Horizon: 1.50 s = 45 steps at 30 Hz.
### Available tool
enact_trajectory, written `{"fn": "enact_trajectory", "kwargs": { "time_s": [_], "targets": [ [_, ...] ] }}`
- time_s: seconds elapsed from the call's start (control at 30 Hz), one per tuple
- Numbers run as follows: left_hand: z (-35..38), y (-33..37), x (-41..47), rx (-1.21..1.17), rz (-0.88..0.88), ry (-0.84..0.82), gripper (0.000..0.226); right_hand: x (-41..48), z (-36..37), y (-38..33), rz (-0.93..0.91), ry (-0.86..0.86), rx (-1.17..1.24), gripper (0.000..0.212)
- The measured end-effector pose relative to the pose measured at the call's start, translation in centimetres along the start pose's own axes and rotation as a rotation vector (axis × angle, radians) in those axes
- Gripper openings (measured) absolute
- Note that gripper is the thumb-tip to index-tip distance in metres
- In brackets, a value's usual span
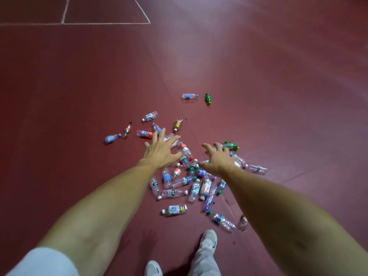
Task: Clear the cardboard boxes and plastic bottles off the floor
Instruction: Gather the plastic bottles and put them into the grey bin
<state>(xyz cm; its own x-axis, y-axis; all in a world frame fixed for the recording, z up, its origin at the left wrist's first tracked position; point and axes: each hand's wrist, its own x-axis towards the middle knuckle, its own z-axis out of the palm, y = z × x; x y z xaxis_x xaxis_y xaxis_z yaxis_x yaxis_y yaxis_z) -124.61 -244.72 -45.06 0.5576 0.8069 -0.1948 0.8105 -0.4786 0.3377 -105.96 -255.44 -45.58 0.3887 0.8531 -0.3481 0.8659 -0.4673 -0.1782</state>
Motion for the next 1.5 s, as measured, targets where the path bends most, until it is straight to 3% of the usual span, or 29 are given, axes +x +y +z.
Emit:
{"fn": "enact_trajectory", "kwargs": {
  "time_s": [0.4,0.57,0.87,1.1,1.23,1.37,1.5],
  "targets": [
    [5.8,-1.8,14.1,0.004,-0.212,-0.104,0.069,17.5,2.6,2.8,-0.118,-0.171,-0.009,0.082],
    [16.1,-3.9,21.6,-0.074,-0.254,-0.165,0.068,26.3,12.6,5.6,-0.103,-0.26,-0.031,0.081],
    [42.7,-14.5,28.9,0.004,-0.236,-0.279,0.074,39.7,36.5,10.5,-0.126,-0.296,-0.072,0.085],
    [61.8,-20.4,35.6,0.12,-0.213,-0.238,0.08,48.3,54.3,16.0,-0.102,-0.299,-0.152,0.092],
    [68.4,-21.4,38.7,0.187,-0.152,-0.258,0.079,51.7,59.6,18.9,-0.119,-0.199,-0.109,0.093],
    [71.6,-22.6,38.4,0.276,-0.163,-0.312,0.082,50.1,63.0,21.5,0.016,-0.235,0.061,0.105],
    [72.7,-23.9,37.0,0.312,-0.186,-0.355,0.088,48.5,65.2,21.5,0.007,-0.237,0.086,0.112]
  ]
}}
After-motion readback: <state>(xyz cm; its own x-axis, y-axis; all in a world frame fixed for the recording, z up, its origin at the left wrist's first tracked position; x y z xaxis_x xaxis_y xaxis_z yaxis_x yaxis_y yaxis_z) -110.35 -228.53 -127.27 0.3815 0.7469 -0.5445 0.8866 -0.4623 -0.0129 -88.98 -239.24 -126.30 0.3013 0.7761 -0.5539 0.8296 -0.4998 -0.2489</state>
